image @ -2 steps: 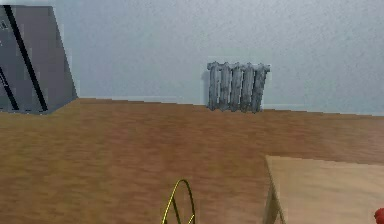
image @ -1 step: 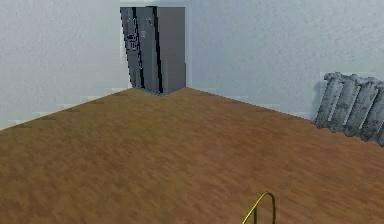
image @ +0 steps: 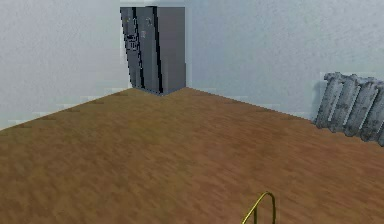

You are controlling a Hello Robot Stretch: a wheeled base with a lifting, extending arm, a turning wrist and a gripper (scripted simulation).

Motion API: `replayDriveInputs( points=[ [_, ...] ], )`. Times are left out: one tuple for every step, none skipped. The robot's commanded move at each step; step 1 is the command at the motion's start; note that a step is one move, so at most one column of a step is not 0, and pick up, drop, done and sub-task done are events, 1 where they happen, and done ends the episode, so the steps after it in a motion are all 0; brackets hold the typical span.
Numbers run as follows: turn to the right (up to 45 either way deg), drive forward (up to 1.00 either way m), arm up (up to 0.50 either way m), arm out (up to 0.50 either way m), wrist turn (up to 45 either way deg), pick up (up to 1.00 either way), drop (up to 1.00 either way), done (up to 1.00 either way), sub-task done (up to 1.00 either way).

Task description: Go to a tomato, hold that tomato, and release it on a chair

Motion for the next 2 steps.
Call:
replayDriveInputs(
  points=[
    [0.0, 0.0, 0.36, 0.0, 0.0, 0.0, 0.0, 0.0, 0.0],
    [0.0, 0.0, 0.0, 0.5, 0.0, 0.0, 0.0, 0.0, 0.0]
  ],
)
